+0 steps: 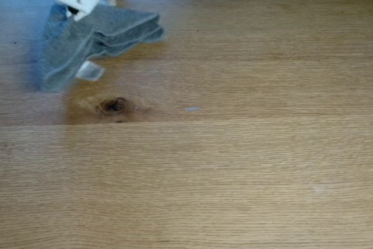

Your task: Clean the area in front of the robot

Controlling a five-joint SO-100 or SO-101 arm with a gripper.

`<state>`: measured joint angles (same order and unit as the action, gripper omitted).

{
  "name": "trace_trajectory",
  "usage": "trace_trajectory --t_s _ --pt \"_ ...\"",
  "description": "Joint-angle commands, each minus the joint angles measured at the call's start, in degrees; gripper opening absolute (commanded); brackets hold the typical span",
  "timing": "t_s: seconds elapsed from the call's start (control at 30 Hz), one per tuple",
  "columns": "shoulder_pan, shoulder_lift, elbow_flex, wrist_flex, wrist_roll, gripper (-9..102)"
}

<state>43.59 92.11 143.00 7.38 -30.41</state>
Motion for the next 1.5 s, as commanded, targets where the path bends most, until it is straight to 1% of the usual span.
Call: trace_trajectory --t_s 0.0,0.17,0.33,0.63,0.7,0.77,0.97,1.03,1.1,1.3,1.47 --pt "-2.64 12.57 -0.44 1.14 4.75 0" --pt "-6.77 23.64 -1.23 6.94 10.20 0" --pt "-12.22 31.29 -1.32 11.07 12.48 0" --pt "-29.62 32.08 -1.41 13.10 14.94 0" --pt "-33.57 29.62 -1.41 11.34 15.47 0" --pt "-36.91 25.40 -1.41 6.06 16.00 0" --pt "-43.42 6.42 -1.58 -19.95 16.17 0" --pt "-44.74 0.35 -3.08 -24.43 17.75 0" --pt "-45.79 -4.57 -6.06 -24.26 20.04 0" --pt "-48.16 -17.23 -18.90 -13.27 29.18 0" --pt "-49.31 -28.56 -29.00 -12.22 31.11 0"
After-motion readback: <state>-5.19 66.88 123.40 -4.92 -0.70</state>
